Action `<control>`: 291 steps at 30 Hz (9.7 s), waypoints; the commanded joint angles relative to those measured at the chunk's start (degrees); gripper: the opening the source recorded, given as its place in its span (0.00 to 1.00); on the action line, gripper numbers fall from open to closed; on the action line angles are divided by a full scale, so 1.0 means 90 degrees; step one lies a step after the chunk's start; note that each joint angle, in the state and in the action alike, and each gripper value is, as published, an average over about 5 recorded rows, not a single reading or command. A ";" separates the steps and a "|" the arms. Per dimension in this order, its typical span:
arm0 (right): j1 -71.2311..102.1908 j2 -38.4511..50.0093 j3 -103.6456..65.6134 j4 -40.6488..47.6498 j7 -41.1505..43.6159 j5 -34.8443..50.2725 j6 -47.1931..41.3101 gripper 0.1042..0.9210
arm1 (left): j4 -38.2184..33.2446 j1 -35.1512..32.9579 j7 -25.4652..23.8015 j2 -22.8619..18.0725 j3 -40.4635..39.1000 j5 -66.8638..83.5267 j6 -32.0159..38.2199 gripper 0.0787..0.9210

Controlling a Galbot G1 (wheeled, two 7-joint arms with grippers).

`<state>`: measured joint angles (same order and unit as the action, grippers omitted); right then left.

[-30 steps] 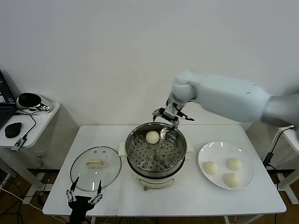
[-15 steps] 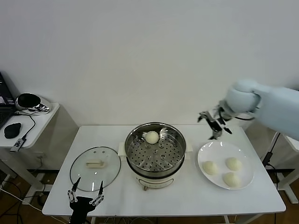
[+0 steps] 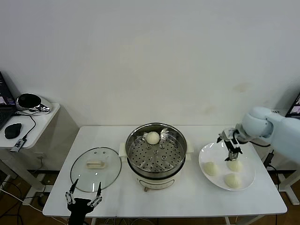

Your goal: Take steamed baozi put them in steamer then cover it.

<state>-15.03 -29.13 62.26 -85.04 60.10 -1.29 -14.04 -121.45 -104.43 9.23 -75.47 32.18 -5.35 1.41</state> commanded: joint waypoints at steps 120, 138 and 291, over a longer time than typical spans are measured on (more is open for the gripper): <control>-0.3013 -0.3121 0.1613 -0.0346 -0.0431 0.3786 -0.2813 0.87 | 0.0175 0.0354 -0.0001 -0.0023 0.0043 0.0105 0.0038 0.88; -0.2295 0.1117 0.1145 -0.1225 0.1546 0.0345 0.0485 0.88 | 0.0119 0.0245 -0.0001 -0.0006 -0.0066 -0.0025 0.0040 0.88; -0.2544 -0.2036 0.1131 -0.0316 -0.0730 0.0983 0.0503 0.88 | -0.0001 0.0046 0.0017 -0.0147 0.0328 0.0003 0.0191 0.88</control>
<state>-32.97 -57.87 73.05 -84.33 60.51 -1.37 19.74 -121.29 -104.14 9.49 -77.09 35.31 -5.22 3.21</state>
